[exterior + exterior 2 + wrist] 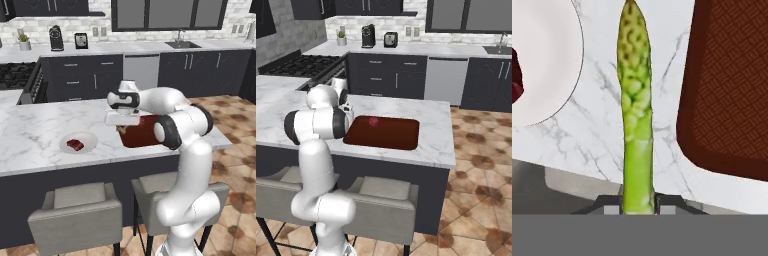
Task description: Create a steak meal by picking up the steak and asparagus from the tray and placing them on the plate. Leave the pomegranate on the tray.
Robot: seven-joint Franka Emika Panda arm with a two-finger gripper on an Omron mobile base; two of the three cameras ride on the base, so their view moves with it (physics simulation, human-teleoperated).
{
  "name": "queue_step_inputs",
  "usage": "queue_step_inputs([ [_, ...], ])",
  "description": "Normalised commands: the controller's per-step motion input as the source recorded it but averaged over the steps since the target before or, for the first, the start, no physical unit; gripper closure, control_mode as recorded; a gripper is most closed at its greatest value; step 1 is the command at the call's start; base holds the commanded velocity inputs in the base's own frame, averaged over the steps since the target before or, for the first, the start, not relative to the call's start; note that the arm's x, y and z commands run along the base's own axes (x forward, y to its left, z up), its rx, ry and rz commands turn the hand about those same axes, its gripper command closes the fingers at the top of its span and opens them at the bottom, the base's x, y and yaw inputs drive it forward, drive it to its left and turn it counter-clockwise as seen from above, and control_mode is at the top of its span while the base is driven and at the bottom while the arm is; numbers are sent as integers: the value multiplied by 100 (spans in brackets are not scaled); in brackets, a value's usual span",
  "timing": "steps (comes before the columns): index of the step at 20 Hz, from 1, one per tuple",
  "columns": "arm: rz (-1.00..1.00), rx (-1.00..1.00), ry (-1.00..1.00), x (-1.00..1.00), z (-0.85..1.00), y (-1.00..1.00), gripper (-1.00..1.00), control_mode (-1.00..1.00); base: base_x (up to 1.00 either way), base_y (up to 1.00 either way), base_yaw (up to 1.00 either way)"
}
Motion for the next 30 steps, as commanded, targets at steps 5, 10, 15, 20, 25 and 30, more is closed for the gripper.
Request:
queue_step_inputs([
  [5,0,7,3,21,-5,96,100,-100,0,0,0],
  [10,0,-3,0,46,0,64,100,-100,0,0,0],
  [15,0,-2,0,54,-7,41,100,-100,0,0,0],
  [20,0,-3,0,44,-25,33,100,-100,0,0,0],
  [25,0,-3,0,31,-45,16,100,-100,0,0,0],
  [30,0,-2,0,8,-39,4,100,-100,0,0,0],
])
